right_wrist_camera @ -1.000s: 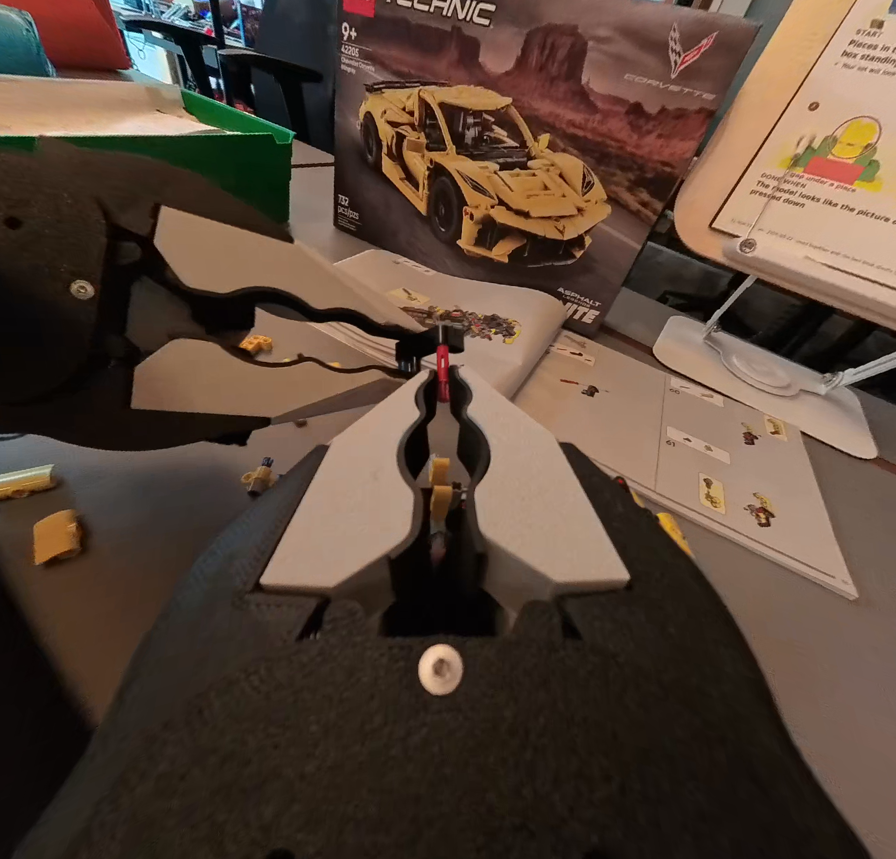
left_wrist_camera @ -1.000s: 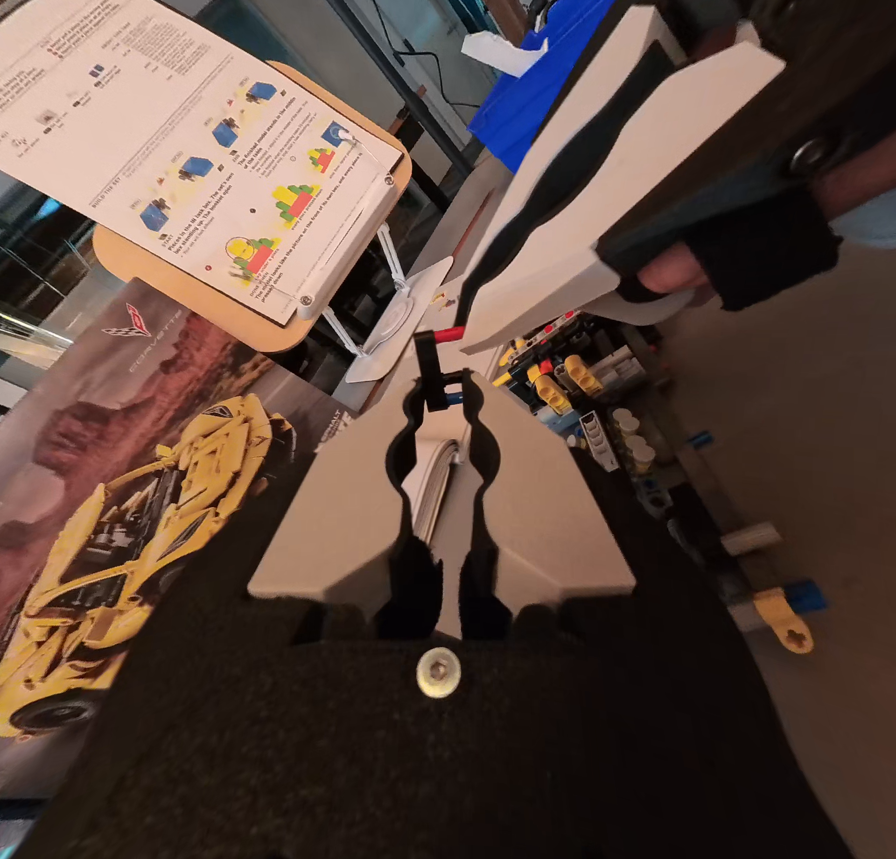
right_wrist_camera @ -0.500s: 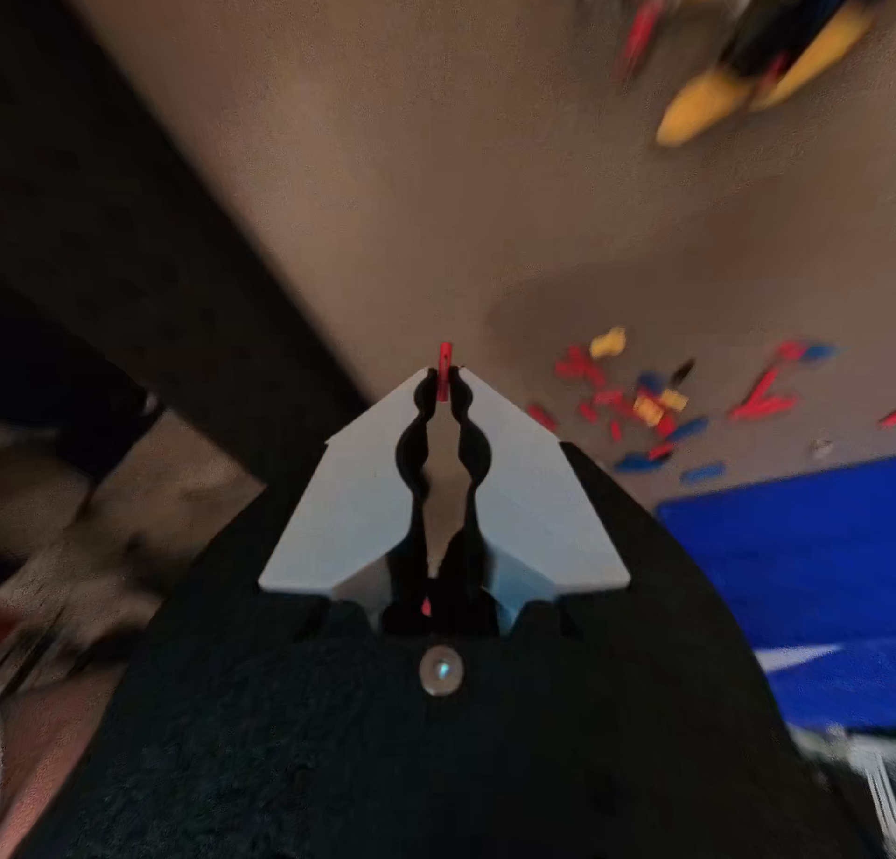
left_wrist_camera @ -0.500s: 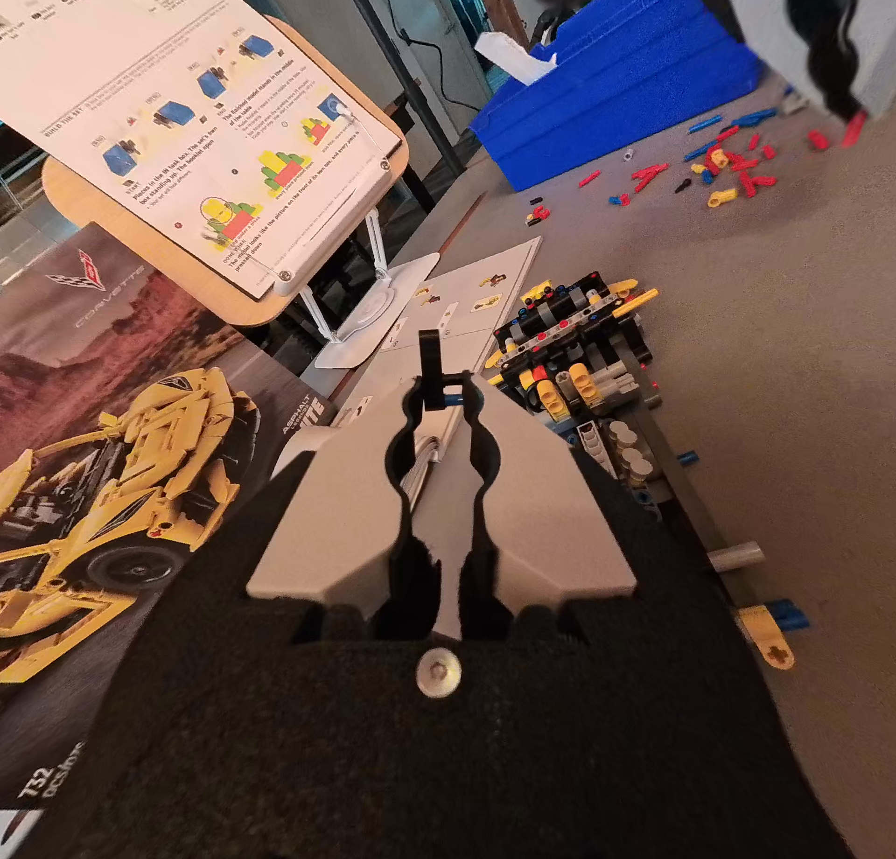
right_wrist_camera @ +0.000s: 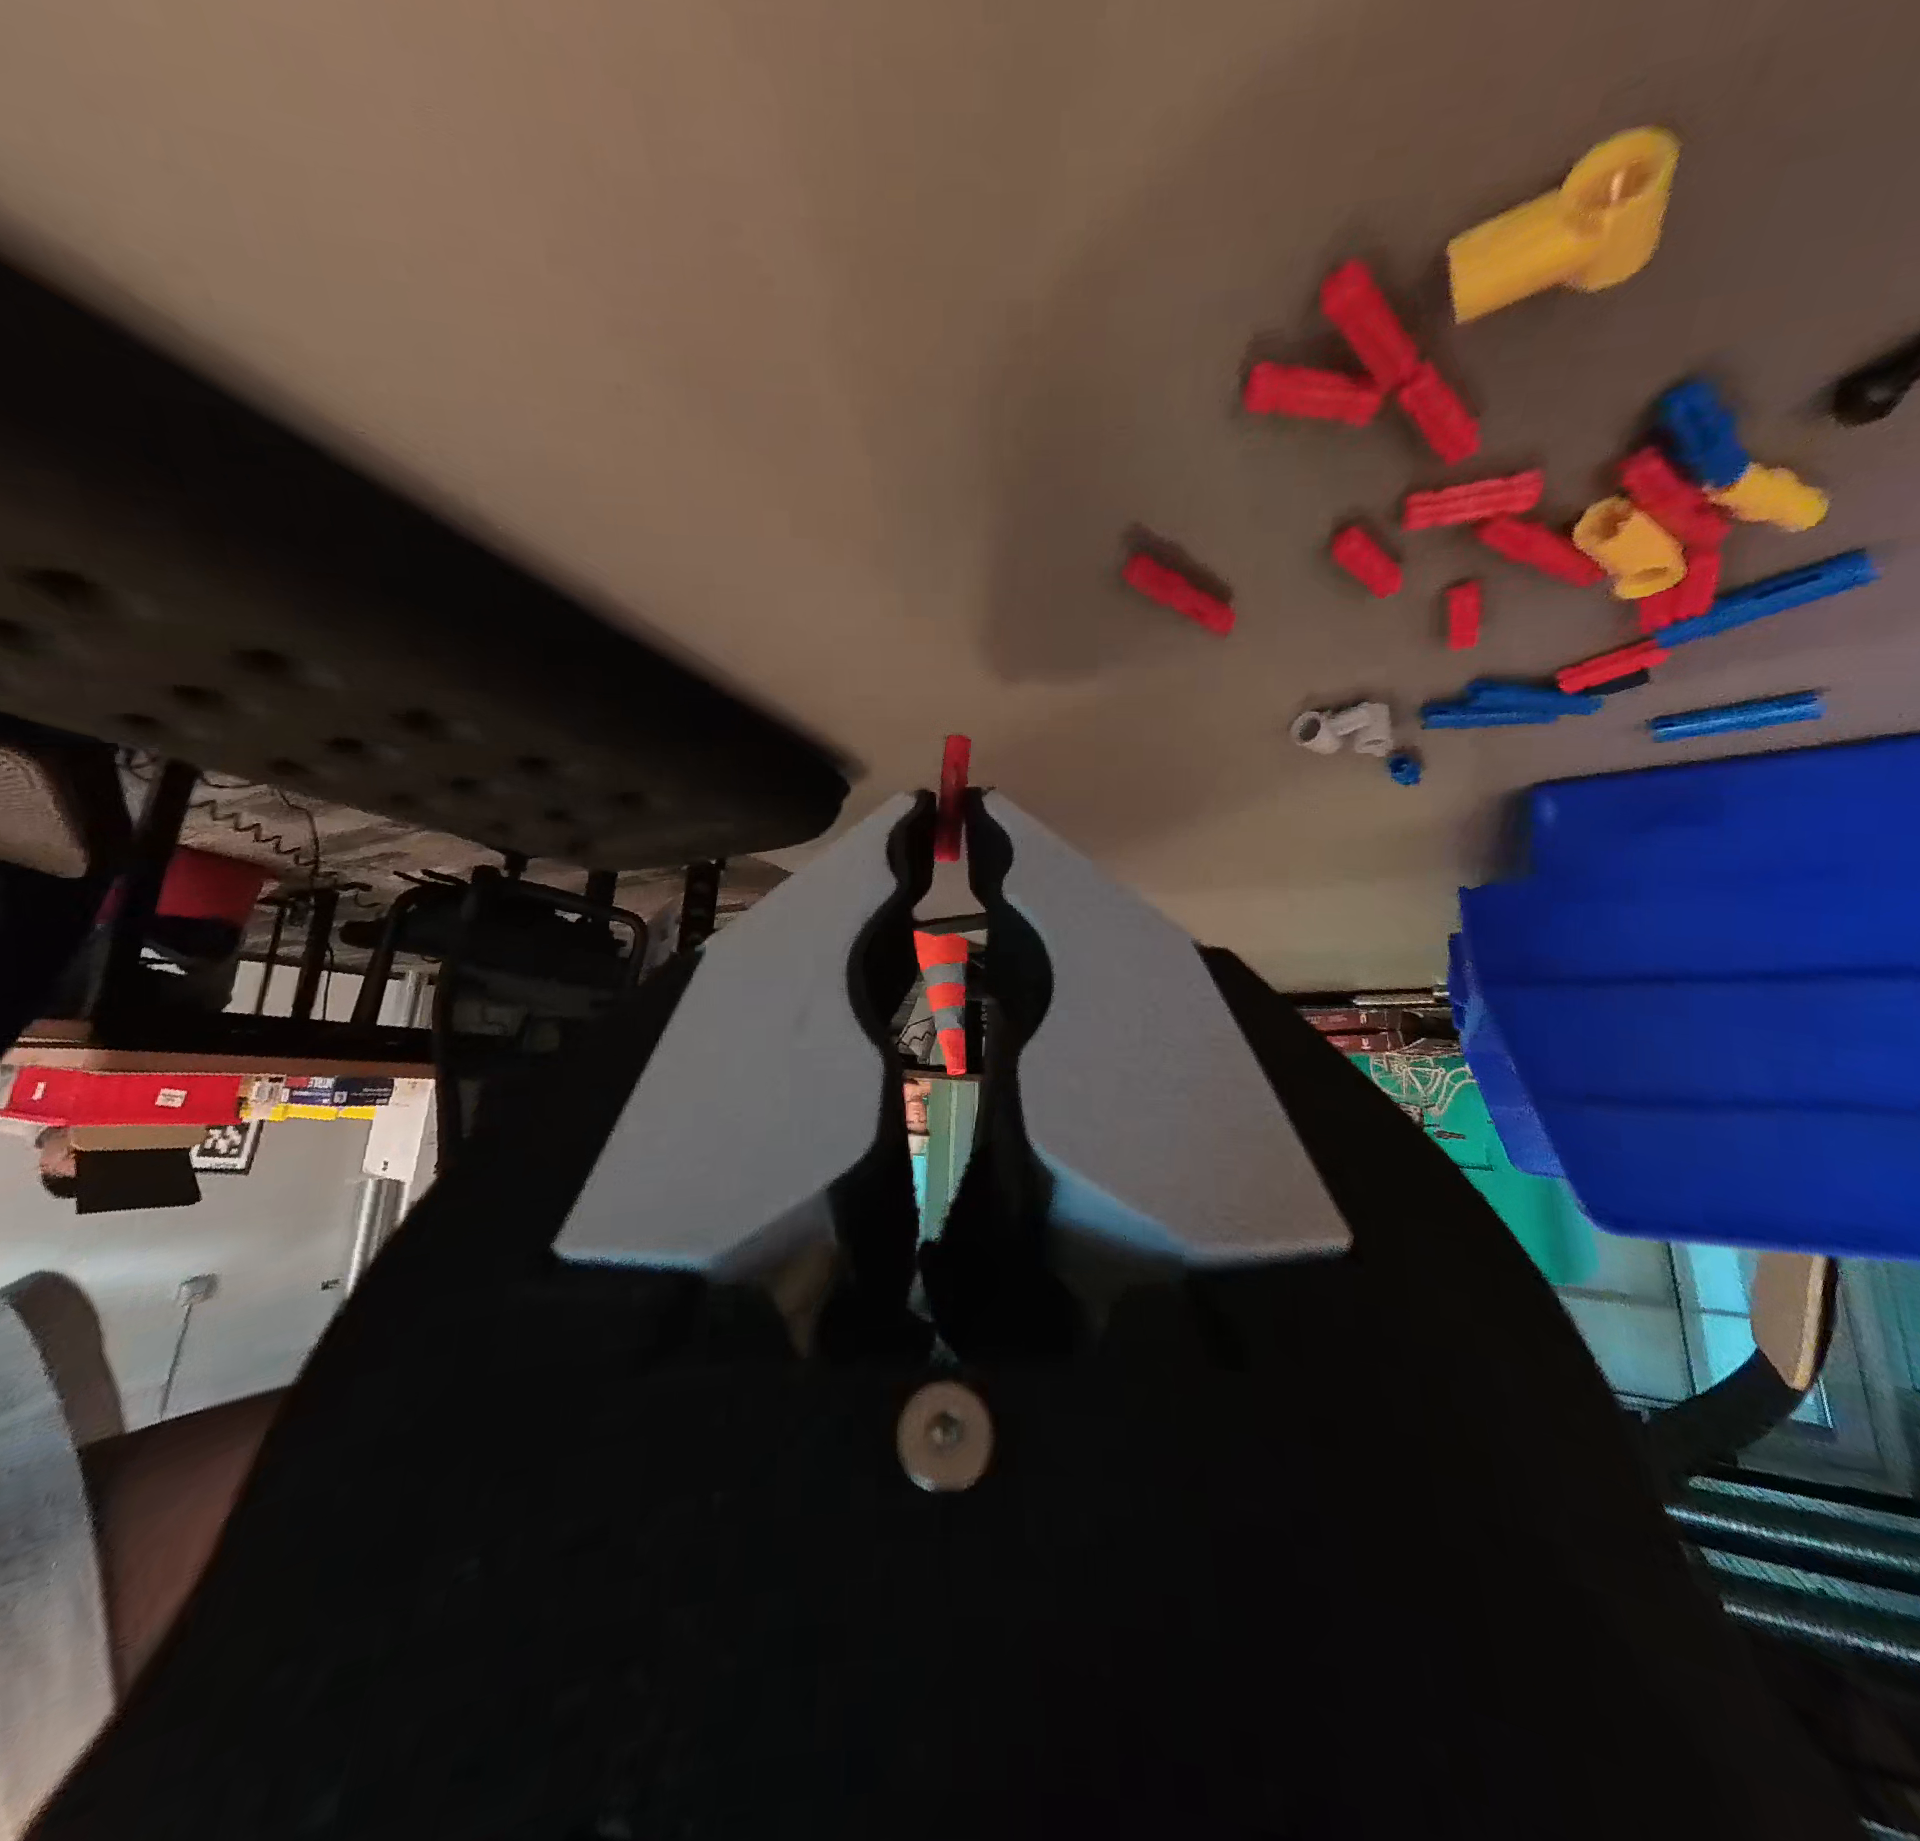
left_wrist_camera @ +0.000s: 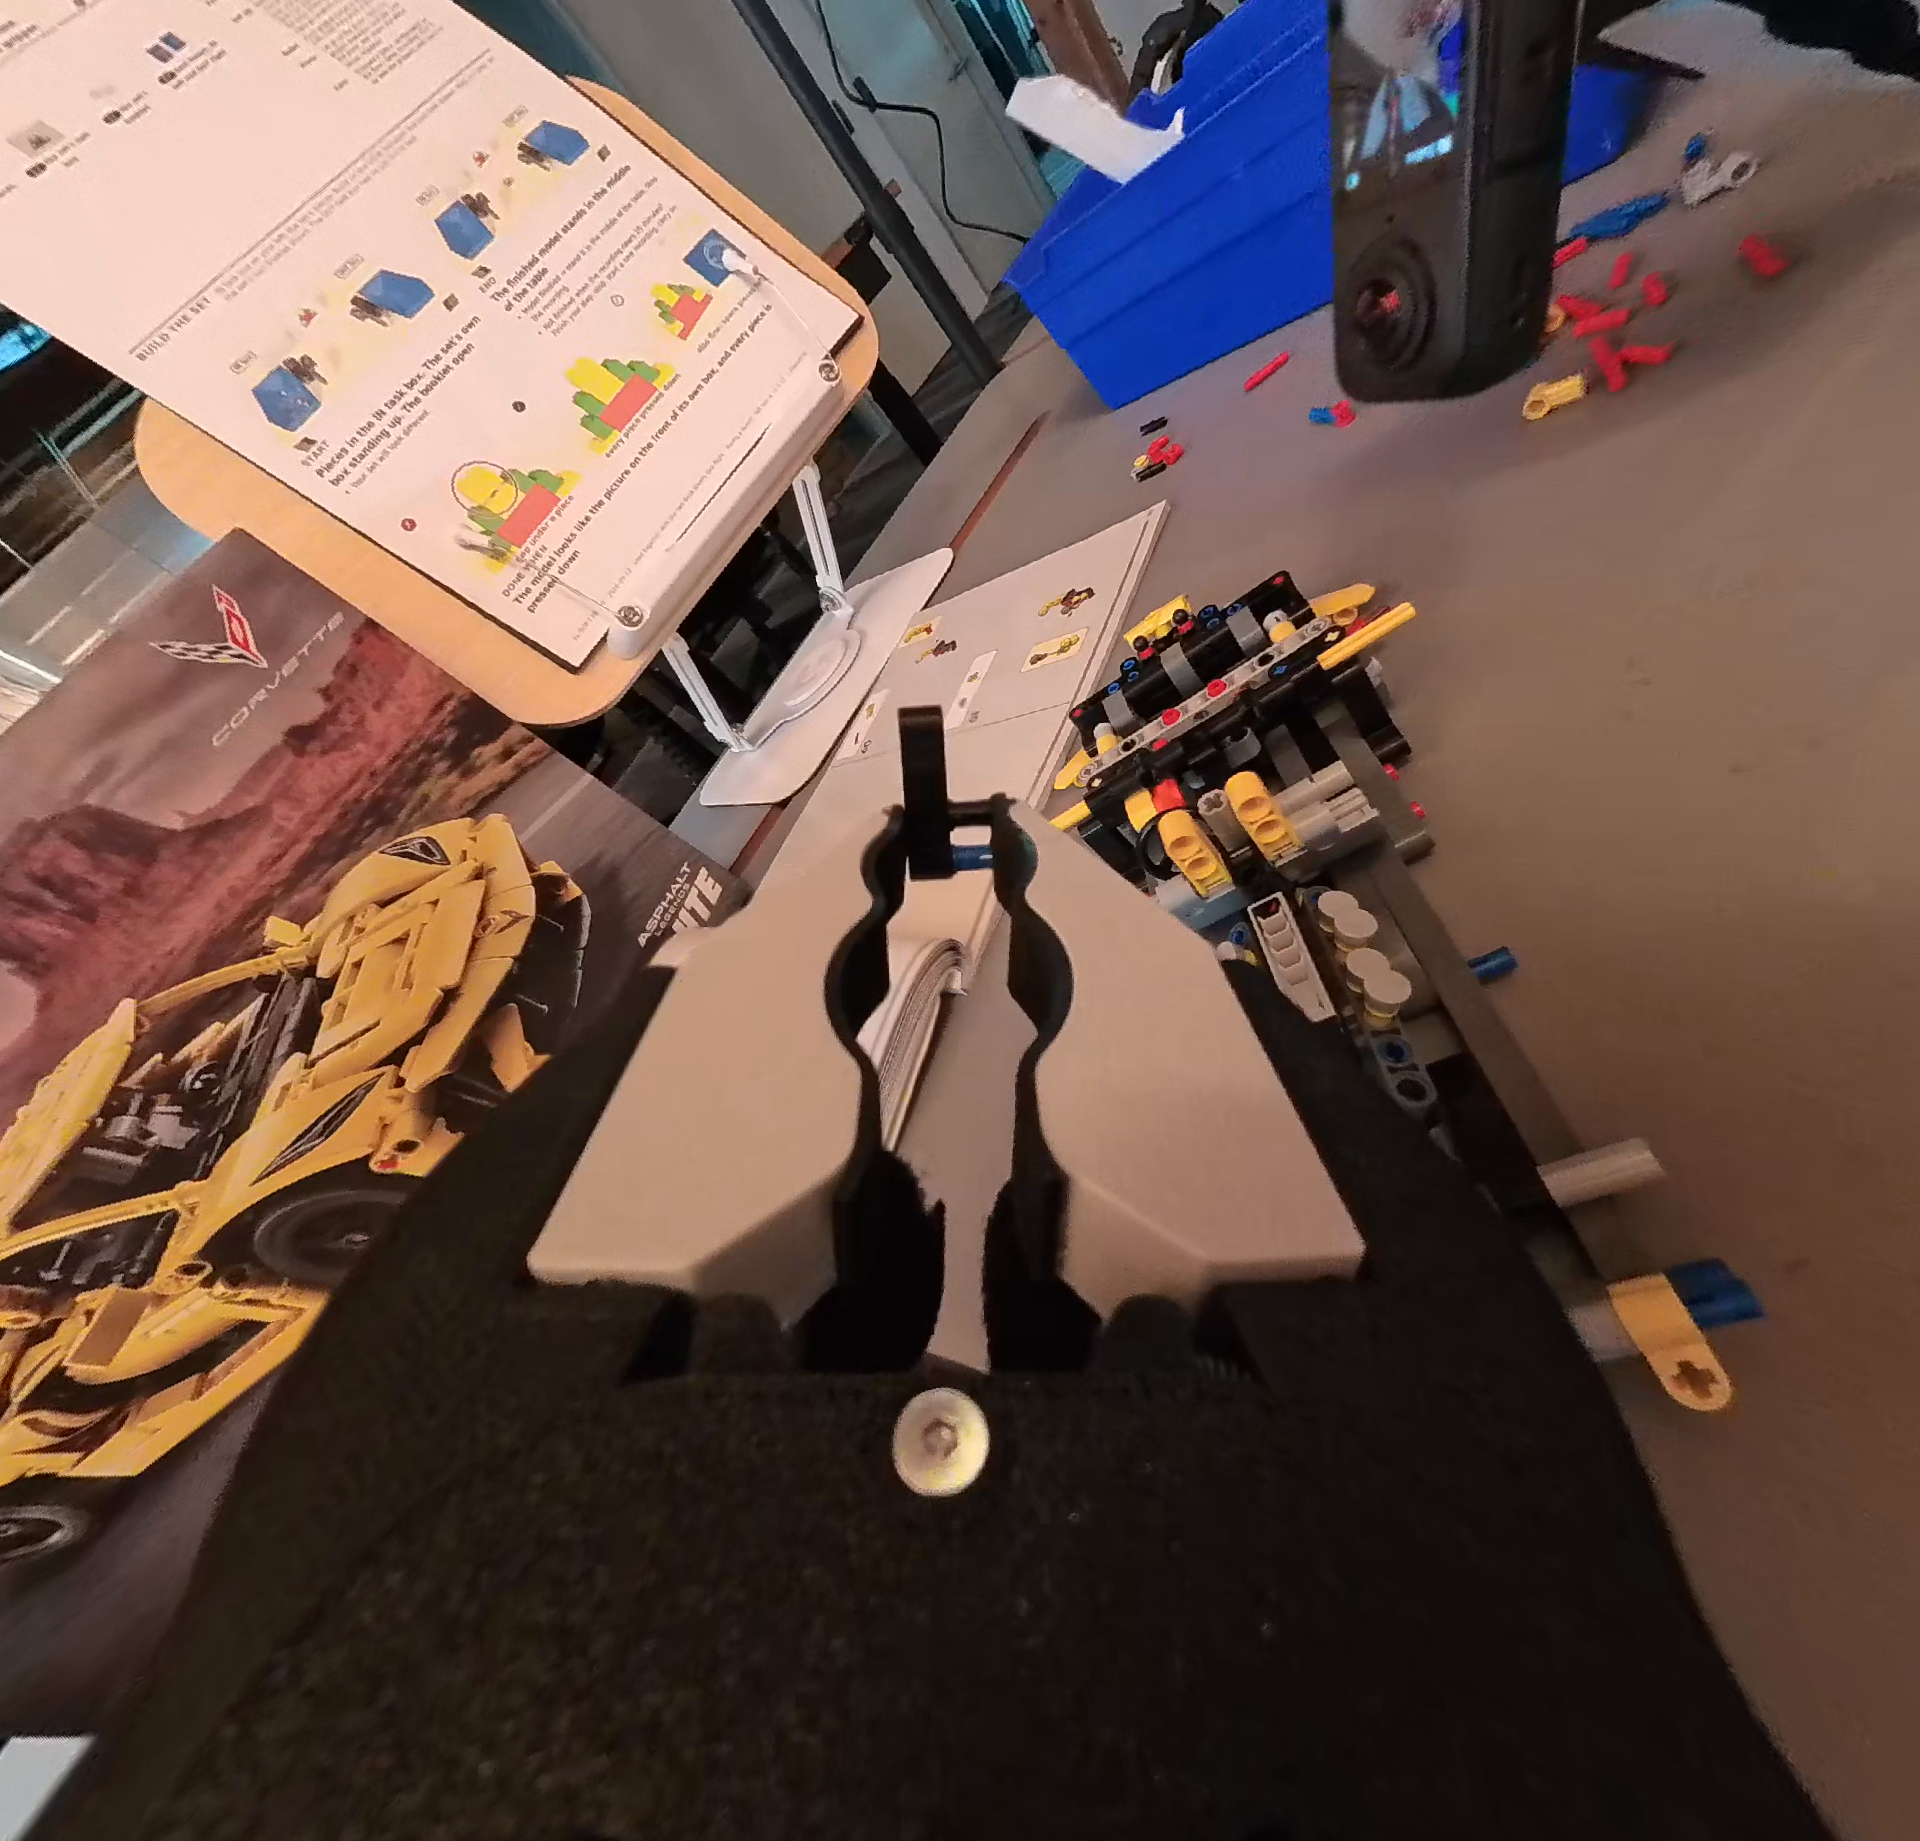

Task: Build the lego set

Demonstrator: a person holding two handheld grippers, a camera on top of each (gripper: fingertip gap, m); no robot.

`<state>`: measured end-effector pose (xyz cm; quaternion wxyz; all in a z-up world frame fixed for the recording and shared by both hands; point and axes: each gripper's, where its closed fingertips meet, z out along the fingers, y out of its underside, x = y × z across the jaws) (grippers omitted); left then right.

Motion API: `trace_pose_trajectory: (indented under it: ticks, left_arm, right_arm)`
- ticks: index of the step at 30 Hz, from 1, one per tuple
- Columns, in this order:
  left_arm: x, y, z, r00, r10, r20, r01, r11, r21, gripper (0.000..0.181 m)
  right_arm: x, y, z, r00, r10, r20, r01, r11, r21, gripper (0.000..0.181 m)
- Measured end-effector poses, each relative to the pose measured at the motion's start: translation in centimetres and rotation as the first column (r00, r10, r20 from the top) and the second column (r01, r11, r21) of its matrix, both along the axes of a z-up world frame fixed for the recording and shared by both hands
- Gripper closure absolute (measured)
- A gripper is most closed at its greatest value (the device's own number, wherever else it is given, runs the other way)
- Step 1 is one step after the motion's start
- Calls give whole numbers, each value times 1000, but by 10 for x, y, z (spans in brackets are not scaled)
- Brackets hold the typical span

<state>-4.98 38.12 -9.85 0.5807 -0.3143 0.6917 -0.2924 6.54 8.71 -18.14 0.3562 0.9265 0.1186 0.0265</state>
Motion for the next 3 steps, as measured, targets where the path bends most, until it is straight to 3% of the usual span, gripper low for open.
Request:
trace_pose_trajectory:
  ticks: [1,3]
  left_arm:
    - [0,0,0,1000,-1,0,1,1000,3,164]
    - [0,0,1,1000,-2,2,2,1000,4,164]
  right_arm:
    - [2,-3,-1,1000,-5,4,5,1000,3,177]
    - [3,-9,-4,1000,-16,-7,16,1000,13,177]
